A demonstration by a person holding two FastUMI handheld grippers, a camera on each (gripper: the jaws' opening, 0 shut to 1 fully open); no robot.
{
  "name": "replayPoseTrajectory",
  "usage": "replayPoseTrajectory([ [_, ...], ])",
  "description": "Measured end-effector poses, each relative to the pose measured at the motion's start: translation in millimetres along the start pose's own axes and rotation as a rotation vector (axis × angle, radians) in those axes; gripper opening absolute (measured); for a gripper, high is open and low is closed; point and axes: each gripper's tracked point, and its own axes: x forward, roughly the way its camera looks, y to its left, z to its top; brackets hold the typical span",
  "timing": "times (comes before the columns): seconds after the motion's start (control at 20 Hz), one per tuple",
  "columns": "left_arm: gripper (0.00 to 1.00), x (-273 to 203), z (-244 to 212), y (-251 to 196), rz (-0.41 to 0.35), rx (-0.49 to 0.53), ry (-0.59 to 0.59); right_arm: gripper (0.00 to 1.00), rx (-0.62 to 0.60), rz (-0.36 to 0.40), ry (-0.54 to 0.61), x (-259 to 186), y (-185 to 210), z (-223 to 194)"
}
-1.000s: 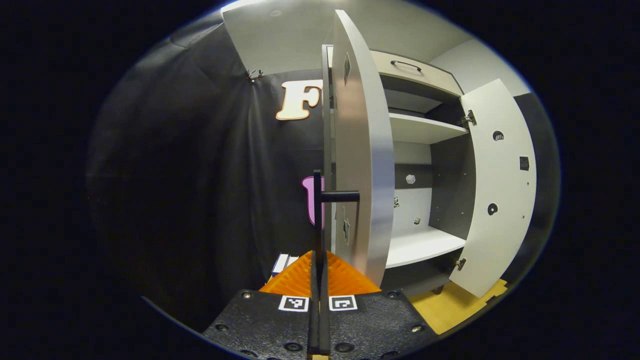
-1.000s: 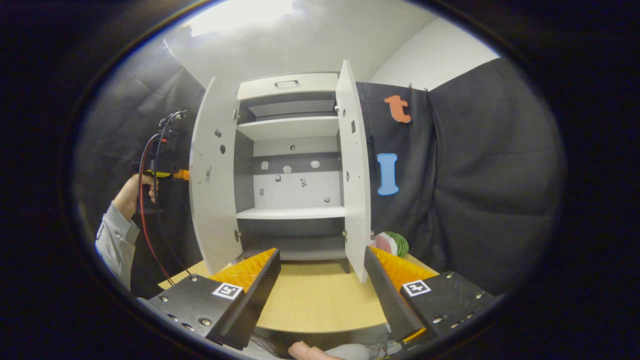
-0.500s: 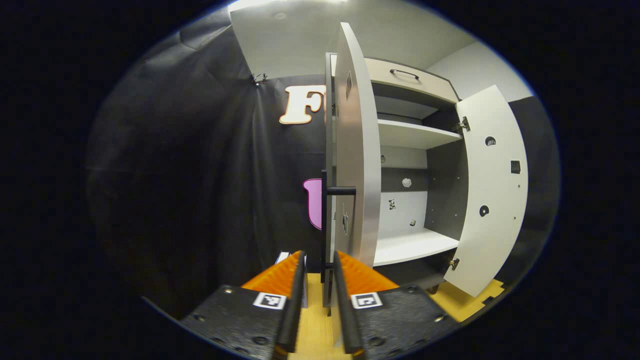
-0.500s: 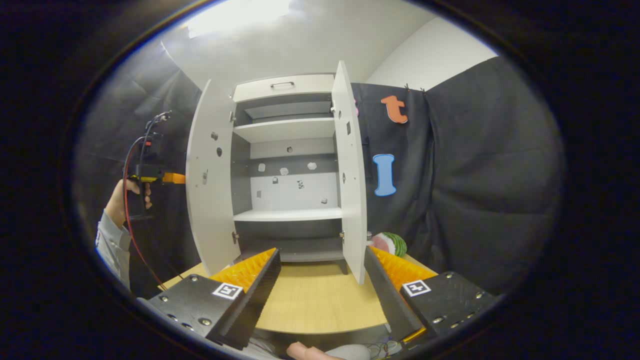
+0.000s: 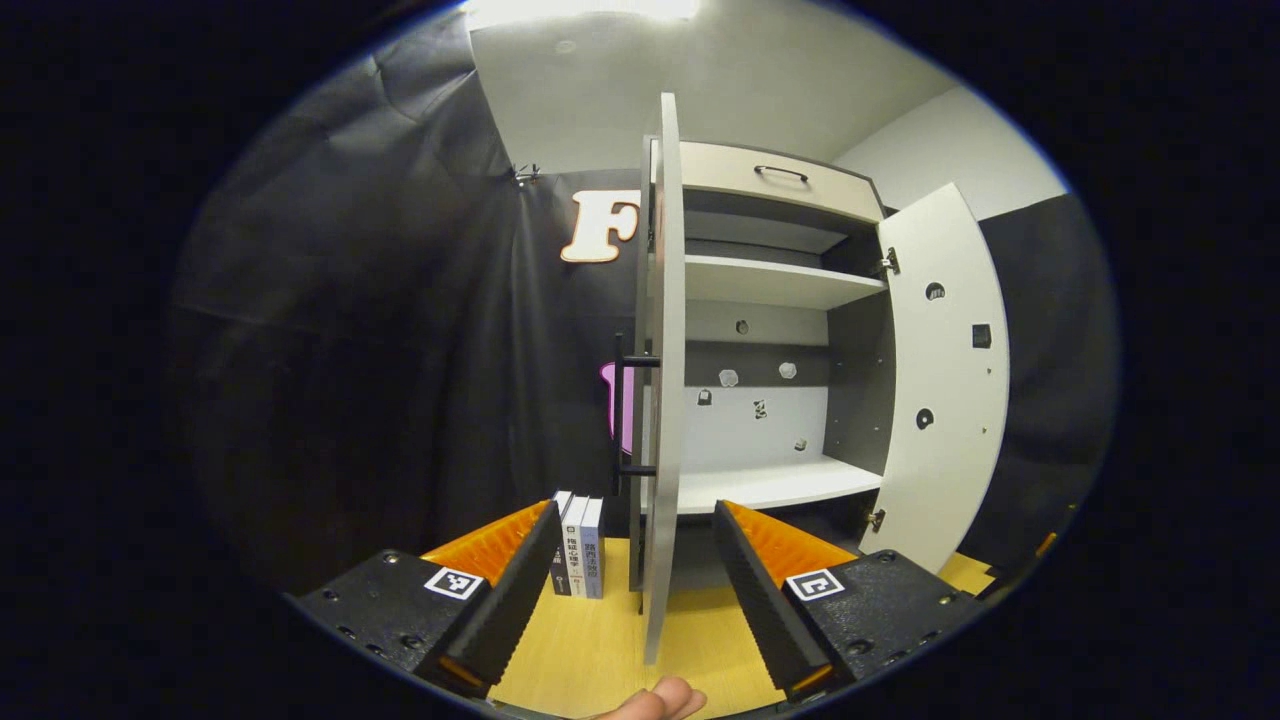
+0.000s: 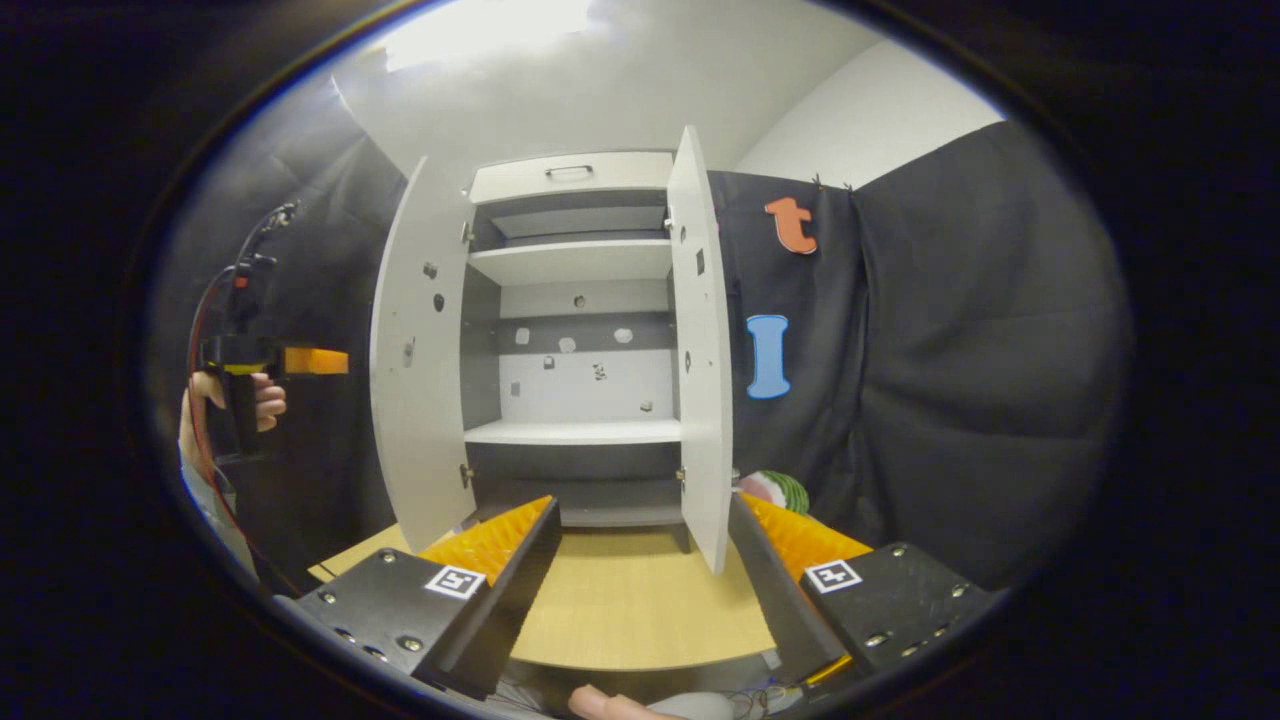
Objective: Open the right door of the double-door shoe cabinet with the right hand, and open the left door with the left hand.
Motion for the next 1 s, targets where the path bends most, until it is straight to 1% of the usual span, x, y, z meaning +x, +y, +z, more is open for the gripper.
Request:
replayPoseTrajectory([
  [0.05,0.94,-10,-1,-5,-0.007,0.011,0.002,0.97,0.007,-0.001,-0.003,-1,0,1],
  [0.1,0.94,-21,-4,-11,-0.016,0.021,0.005,1.0,0.014,-0.002,-0.006,-2,-1,3],
  [0.25,0.94,-50,-10,-31,-0.043,0.03,-0.001,1.0,0.013,-0.011,-0.02,-2,-4,7],
  [0.3,0.94,-58,-14,-36,-0.043,0.021,-0.002,0.97,0.012,-0.012,-0.024,-2,-4,10],
  [0.35,0.94,-66,-19,-40,-0.035,0.007,-0.009,1.0,0.013,-0.01,-0.029,-3,-4,12],
  [0.4,0.95,-73,-21,-43,-0.026,0.0,-0.02,1.0,0.014,-0.007,-0.029,-3,-3,13],
  [0.45,0.94,-81,-24,-47,-0.021,-0.004,-0.027,0.97,0.016,-0.001,-0.03,-3,-1,13],
  [0.5,0.94,-87,-31,-50,-0.012,-0.01,-0.036,0.98,0.019,0.002,-0.033,-3,1,14],
  [0.55,0.94,-92,-37,-53,-0.004,-0.022,-0.037,1.0,0.02,0.003,-0.035,-4,2,13],
  [0.65,0.94,-102,-50,-56,0.008,-0.024,-0.037,1.0,0.016,0.003,-0.037,-2,2,11],
  [0.75,0.95,-108,-51,-59,0.009,-0.008,-0.07,1.0,0.008,0.003,-0.036,-3,4,9],
  [0.9,0.94,-110,-63,-64,-0.001,0.023,-0.061,1.0,-0.008,0.005,-0.032,0,6,6],
  [0.95,0.89,-108,-65,-66,-0.005,0.023,-0.054,1.0,-0.012,0.004,-0.032,-1,5,6],
  [1.0,0.89,-106,-66,-67,-0.011,0.022,-0.049,1.0,-0.012,0.001,-0.035,-2,4,7],
])
